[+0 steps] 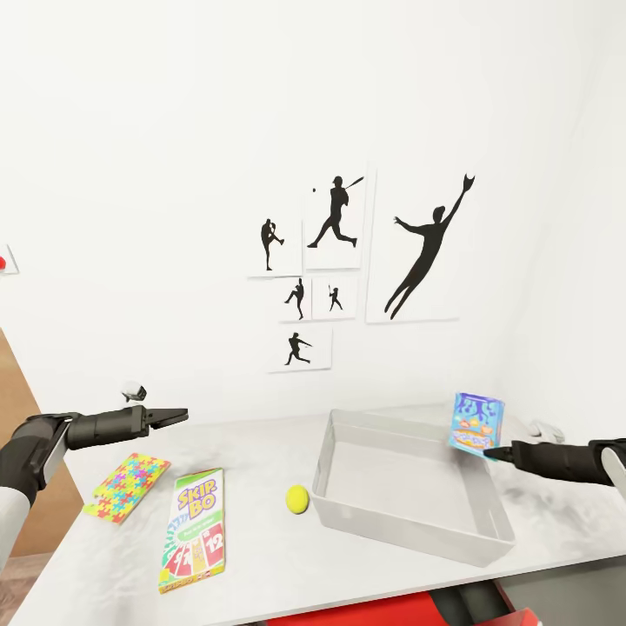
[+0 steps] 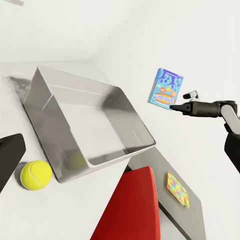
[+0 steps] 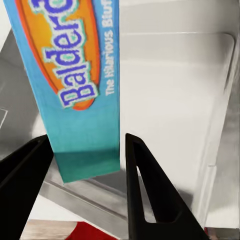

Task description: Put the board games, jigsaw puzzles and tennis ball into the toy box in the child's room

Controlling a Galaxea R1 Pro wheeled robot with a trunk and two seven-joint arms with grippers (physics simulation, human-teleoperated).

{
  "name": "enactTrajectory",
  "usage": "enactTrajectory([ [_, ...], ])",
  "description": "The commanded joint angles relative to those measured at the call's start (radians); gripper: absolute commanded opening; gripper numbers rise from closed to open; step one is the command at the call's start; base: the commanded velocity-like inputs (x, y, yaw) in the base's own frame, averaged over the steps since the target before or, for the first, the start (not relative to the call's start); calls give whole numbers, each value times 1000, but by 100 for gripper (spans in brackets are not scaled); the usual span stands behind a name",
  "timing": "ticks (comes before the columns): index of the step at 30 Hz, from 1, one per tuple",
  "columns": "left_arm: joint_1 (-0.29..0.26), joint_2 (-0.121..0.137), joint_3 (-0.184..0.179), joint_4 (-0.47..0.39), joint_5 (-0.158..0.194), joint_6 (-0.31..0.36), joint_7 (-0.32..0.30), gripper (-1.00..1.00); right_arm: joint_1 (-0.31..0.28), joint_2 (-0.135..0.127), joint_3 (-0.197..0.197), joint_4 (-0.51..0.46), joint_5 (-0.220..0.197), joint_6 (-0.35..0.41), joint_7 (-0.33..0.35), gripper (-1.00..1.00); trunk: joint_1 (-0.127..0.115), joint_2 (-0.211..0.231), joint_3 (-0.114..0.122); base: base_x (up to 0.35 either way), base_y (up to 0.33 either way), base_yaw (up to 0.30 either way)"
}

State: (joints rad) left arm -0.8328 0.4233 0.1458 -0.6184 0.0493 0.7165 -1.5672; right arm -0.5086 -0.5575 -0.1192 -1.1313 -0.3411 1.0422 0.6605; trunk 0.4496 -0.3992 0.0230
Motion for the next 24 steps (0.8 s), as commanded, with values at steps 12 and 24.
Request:
enactTrajectory([
  [12,0,-1,0,0,0,11,-4,100,28,-21,136,13,-2,5,8,-100,0,-1,0,0,0,0],
  [24,0,-1,0,0,0,11,-4,100,28,-52,182,52,-3,5,92,-100,0,-1,0,0,0,0],
])
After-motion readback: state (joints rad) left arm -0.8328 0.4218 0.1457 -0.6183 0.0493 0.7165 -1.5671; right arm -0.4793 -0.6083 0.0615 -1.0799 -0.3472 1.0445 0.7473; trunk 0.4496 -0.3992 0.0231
